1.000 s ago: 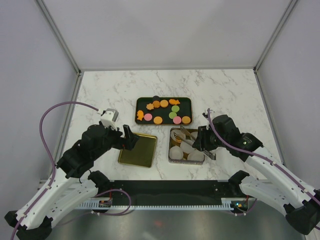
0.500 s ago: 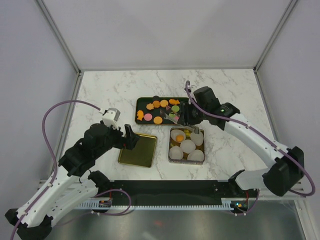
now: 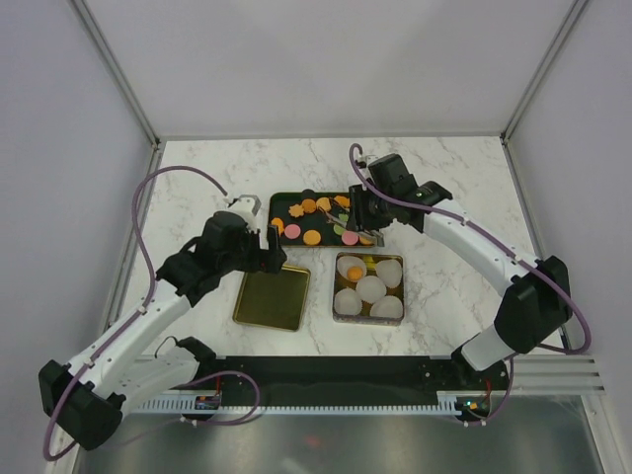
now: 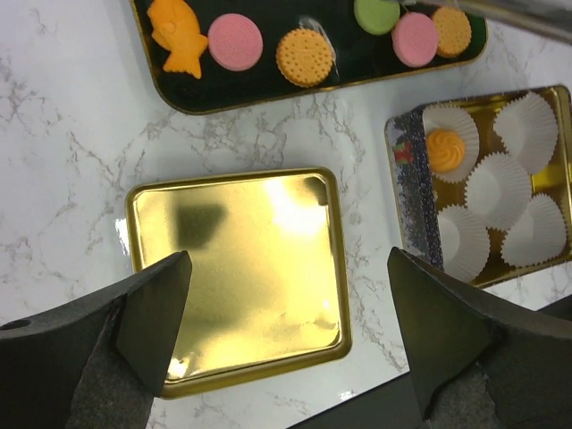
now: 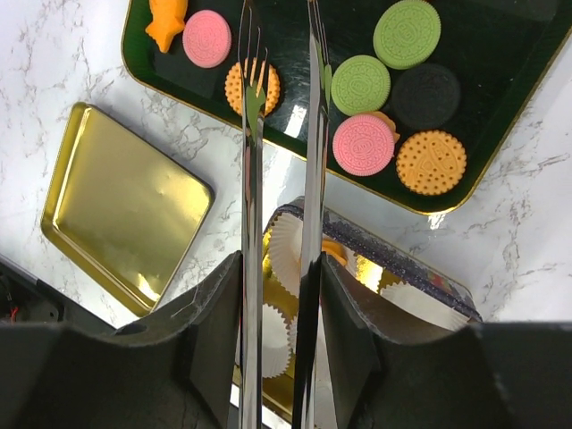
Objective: Pack the cookies
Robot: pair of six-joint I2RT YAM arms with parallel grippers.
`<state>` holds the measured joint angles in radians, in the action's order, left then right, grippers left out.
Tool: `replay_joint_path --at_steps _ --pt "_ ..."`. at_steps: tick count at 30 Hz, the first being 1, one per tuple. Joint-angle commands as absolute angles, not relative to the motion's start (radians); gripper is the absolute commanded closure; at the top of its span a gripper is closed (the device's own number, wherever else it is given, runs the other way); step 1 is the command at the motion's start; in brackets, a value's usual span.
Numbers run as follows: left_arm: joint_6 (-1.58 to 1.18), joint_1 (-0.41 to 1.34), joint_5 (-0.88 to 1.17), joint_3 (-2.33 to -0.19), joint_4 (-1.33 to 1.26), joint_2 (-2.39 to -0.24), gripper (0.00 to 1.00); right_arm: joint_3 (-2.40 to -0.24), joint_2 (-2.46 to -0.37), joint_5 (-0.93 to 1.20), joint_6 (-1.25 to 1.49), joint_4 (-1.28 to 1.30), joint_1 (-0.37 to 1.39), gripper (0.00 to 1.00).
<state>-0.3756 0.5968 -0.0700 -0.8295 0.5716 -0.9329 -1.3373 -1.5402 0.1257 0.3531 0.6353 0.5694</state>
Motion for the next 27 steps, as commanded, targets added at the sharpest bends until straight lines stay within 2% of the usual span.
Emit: replay_joint_path --at_steps 1,9,27 --pt "-0.347 0.475 0.05 -0.862 0.489 -0.923 0.0 -1.356 -1.566 0.167 0.33 0.609 0.566 0.54" --pt "-0.347 0.433 0.064 -0.848 0.515 -0.902 0.0 -1.335 -1.623 0.242 0.37 0.535 0.586 0.54" --pt "-0.356 0.417 0.054 -0.838 0.529 -0.867 0.0 -1.325 -1.681 0.167 0.37 0.506 0.646 0.51"
